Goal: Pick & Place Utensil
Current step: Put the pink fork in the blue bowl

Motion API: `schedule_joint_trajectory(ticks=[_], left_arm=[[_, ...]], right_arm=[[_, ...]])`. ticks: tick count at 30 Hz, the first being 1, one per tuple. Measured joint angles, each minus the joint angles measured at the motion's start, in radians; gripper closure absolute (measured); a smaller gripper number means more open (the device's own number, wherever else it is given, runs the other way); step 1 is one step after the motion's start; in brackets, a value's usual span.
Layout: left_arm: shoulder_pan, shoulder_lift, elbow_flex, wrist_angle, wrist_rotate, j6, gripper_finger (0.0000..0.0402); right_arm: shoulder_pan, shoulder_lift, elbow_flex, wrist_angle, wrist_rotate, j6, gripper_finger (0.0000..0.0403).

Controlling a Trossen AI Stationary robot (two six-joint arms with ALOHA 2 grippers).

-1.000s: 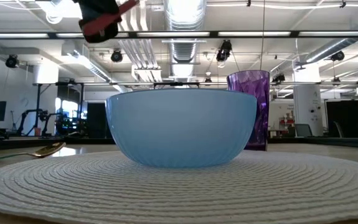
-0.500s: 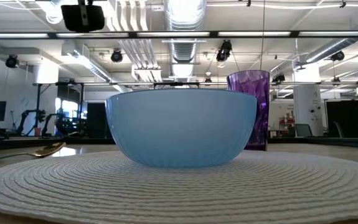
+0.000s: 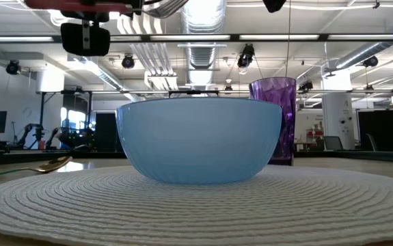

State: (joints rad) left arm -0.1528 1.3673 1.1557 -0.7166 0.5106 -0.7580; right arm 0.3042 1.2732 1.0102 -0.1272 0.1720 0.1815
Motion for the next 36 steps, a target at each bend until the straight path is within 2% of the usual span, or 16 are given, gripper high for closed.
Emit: schedule_joint_trajectory(ticks=[6, 14, 23, 36], left_arm=[[0.0, 0.062, 0.0, -0.001, 0.086, -0.039, 0.0382], [-0.005, 0.149, 0.0, 0.014, 0.227, -0.179, 0.0382], [-0.001, 0.23, 0.0, 0.147, 0.396, -0.367, 0.0382], [0.05, 0.305, -0.001, 0.257, 0.437, -0.536, 0.0378]], right_arm=[[0.029, 0.001, -0.012, 0.002, 0.002, 0.029, 0.0213], [0.065, 0.001, -0.014, 0.003, 0.003, 0.023, 0.022], [0.093, 0.0, -0.019, -0.073, 0.003, -0.04, 0.0223], [0.093, 0.0, -0.021, -0.134, 0.003, -0.084, 0.0226]])
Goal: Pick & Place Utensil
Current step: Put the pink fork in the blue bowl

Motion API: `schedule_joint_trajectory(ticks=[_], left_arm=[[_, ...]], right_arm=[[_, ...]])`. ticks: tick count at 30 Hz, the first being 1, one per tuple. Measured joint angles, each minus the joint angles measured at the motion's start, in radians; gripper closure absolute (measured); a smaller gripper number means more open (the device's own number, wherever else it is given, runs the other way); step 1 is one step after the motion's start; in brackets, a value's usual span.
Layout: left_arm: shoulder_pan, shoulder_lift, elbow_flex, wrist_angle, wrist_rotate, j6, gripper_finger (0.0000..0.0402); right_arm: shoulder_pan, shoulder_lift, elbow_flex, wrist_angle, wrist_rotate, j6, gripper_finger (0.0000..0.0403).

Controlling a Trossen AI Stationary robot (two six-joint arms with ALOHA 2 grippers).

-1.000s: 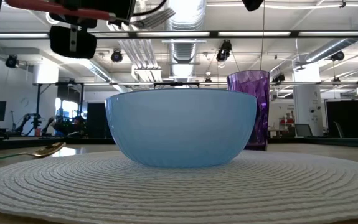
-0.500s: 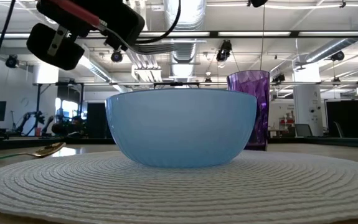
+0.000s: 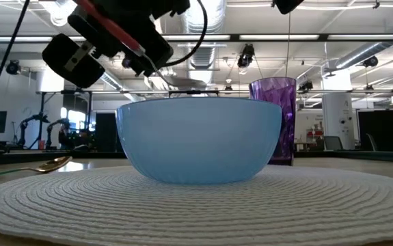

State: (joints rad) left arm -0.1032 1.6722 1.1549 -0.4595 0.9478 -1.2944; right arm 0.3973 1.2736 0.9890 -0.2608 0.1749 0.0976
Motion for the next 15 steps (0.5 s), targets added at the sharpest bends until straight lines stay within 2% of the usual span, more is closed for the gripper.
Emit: schedule_joint_trajectory(ticks=[7, 15], left_arm=[[0.018, 0.038, 0.0, 0.01, 0.028, -0.14, 0.0372], [0.02, 0.135, 0.0, 0.113, 0.101, -0.157, 0.0376]], right_arm=[[0.0, 0.0, -0.002, -0.03, 0.0, -0.001, 0.0235], [0.0, 0.0, -0.002, -0.059, 0.0, -0.004, 0.0243]])
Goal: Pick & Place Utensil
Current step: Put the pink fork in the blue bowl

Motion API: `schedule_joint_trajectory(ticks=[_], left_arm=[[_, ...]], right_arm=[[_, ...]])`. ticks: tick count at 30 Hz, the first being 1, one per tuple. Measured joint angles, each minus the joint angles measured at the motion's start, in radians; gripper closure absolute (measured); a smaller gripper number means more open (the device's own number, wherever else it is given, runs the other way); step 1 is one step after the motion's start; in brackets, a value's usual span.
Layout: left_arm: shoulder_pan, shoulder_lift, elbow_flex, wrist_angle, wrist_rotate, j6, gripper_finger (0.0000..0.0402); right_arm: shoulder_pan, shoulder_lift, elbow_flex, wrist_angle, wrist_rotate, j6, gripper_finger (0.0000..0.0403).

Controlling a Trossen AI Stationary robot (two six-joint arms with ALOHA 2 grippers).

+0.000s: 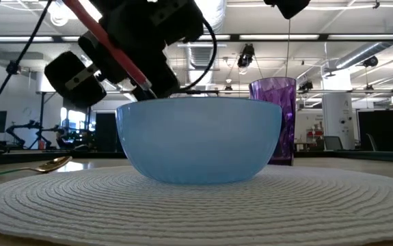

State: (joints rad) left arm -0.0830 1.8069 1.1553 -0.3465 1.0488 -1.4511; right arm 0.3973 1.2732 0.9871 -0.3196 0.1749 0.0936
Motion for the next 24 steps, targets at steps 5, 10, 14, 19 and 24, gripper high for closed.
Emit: schedule_joint_trajectory(ticks=[5, 10, 14, 19, 24], left_arm=[[0.0, 0.032, 0.0, 0.042, 0.063, 0.019, 0.0371], [0.01, 0.059, 0.0, 0.041, 0.087, 0.056, 0.0377], [0.02, 0.076, 0.0, 0.041, 0.09, 0.056, 0.0372], [0.026, 0.081, 0.0, 0.035, 0.091, 0.061, 0.0371], [0.032, 0.08, 0.001, 0.037, 0.094, 0.047, 0.0371]], right_arm=[[0.0, 0.0, -0.001, -0.007, 0.0, 0.001, 0.0242], [0.0, 0.0, -0.002, -0.006, 0.0, 0.001, 0.0246], [0.0, 0.0, -0.002, -0.004, 0.0, 0.005, 0.0252], [0.0, 0.0, -0.002, -0.002, 0.0, 0.009, 0.0259], [0.0, 0.0, -0.002, -0.002, 0.0, 0.006, 0.0262]])
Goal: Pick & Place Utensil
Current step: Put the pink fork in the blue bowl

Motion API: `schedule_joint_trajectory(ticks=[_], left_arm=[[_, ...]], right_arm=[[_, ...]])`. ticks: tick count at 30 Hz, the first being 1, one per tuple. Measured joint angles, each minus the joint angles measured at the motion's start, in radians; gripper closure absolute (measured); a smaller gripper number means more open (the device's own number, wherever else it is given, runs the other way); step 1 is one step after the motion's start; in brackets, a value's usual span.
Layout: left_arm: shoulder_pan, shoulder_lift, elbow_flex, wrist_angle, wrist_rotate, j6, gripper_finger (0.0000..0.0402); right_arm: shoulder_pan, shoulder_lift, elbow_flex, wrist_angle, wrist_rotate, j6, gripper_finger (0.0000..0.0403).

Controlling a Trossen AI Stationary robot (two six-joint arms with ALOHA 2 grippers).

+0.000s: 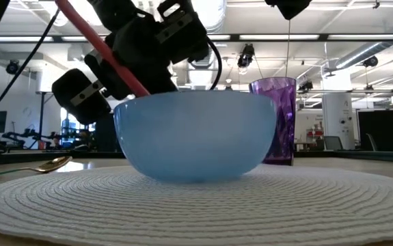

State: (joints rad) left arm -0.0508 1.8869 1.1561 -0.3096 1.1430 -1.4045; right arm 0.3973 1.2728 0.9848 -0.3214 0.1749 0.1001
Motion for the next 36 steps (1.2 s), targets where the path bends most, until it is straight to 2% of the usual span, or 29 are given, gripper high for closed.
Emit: schedule_joint_trajectory(ticks=[11, 18, 27, 36], left_arm=[[0.001, -0.005, 0.015, 0.003, -0.045, -0.036, 0.0364], [0.001, -0.005, 0.015, 0.003, -0.048, -0.039, 0.0346], [0.001, -0.005, 0.015, 0.003, -0.052, -0.042, 0.0344], [0.001, -0.006, 0.015, 0.003, -0.048, -0.04, 0.0307]], right_arm=[[0.0, 0.0, 0.0, 0.0, 0.0, -0.007, 0.0267], [0.0, 0.0, 0.0, -0.002, 0.0, -0.006, 0.0277], [0.0, 0.0, 0.0, -0.004, 0.0, -0.003, 0.0277], [0.004, 0.0, 0.0, -0.004, 0.0, 0.003, 0.0279]])
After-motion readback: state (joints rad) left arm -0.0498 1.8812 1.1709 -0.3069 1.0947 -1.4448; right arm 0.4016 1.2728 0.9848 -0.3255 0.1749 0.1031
